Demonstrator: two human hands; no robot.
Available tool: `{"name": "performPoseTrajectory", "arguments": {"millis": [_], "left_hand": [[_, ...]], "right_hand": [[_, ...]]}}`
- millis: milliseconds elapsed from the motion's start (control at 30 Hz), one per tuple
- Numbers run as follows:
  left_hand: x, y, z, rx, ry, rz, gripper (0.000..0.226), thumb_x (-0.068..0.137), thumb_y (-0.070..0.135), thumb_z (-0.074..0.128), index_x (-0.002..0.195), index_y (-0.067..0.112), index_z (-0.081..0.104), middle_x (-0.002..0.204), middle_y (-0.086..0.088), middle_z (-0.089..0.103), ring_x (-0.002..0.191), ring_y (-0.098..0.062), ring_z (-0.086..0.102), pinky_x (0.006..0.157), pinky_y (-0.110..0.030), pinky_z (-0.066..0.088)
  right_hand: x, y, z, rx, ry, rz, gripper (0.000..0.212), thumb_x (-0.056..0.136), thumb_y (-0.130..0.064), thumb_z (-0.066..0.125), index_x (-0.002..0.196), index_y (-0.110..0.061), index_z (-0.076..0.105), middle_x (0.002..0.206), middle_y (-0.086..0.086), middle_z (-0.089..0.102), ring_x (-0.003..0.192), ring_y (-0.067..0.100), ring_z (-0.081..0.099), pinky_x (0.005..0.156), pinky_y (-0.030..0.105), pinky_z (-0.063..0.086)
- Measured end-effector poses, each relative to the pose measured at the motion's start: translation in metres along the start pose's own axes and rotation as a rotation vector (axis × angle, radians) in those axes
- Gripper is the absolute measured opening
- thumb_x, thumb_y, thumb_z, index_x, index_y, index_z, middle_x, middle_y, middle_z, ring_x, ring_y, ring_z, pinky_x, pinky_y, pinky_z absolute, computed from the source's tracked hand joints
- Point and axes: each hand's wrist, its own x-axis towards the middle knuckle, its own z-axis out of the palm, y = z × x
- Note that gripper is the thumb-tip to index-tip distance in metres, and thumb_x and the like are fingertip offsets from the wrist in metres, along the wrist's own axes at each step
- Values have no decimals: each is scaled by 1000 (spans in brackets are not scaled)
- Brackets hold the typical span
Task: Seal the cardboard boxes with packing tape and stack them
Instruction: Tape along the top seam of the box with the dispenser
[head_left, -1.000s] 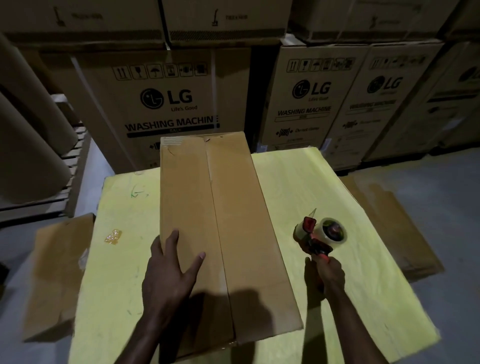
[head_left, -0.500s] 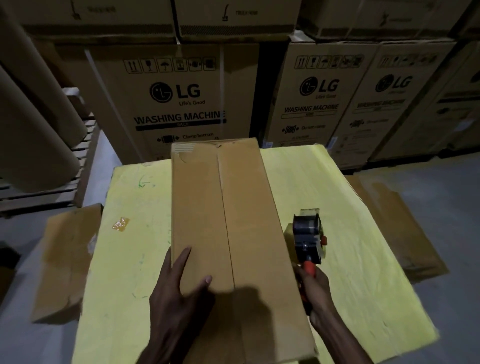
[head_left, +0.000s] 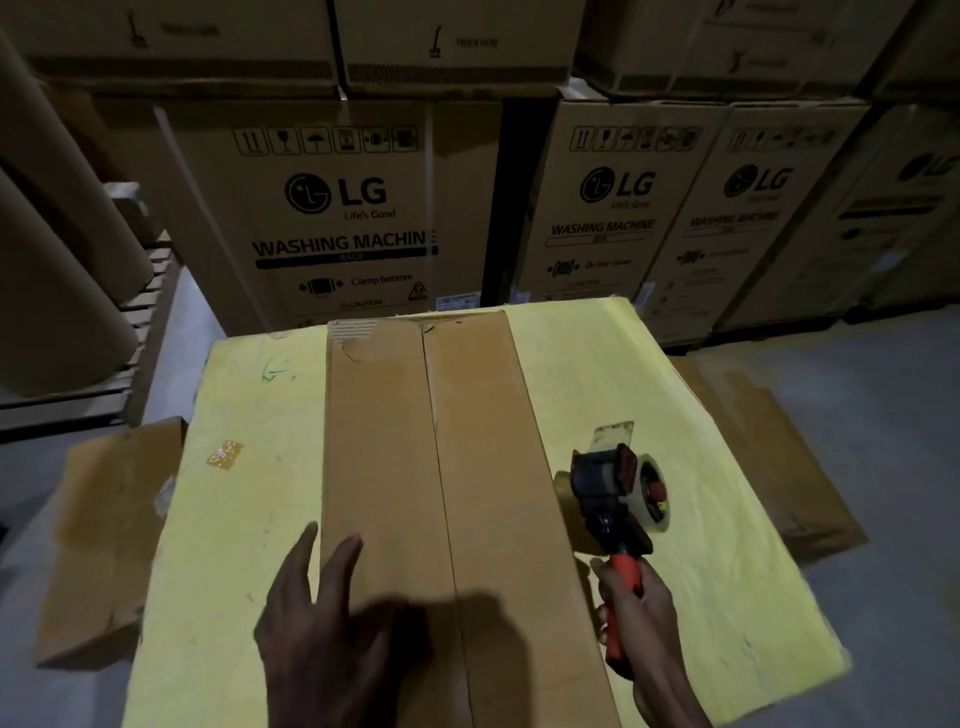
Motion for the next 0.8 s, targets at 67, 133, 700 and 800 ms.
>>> {"name": "performPoseTrajectory", "arguments": {"millis": [67, 133, 700, 800], "left_hand": [[16, 19, -13, -45, 32, 185, 50, 80, 54, 71, 120, 23, 73, 136, -3, 65, 117, -27, 65, 87, -47, 54], [34, 50, -28, -362, -77, 134, 19, 90, 44, 73, 102, 30, 77, 108, 12, 75, 98, -11, 71, 80, -33, 55], [158, 95, -65, -868, -767, -458, 56, 79, 50, 75, 99, -2, 76, 82, -18, 76, 58, -17, 71, 48, -19, 54], [153, 86, -58, -1155, -800, -584, 51, 79, 30, 79, 118, -3, 73, 81, -21, 74, 53, -14, 71, 47, -18, 56]], "right_hand": [[-6, -17, 1, 34, 35, -88, 5, 96, -31, 68, 94, -27, 66, 64, 5, 59, 55, 21, 53, 55, 35, 43], [-12, -33, 4, 22, 56, -206, 8, 100, -35, 62, 93, -34, 66, 67, 3, 64, 60, 22, 59, 60, 38, 46], [-63, -77, 32, -594, 205, -891, 23, 101, -53, 53, 118, -37, 52, 83, -20, 58, 68, 8, 56, 58, 11, 37], [-64, -77, 33, -550, 210, -896, 26, 97, -50, 56, 119, -35, 52, 84, -19, 58, 69, 11, 58, 58, 14, 39]]}}
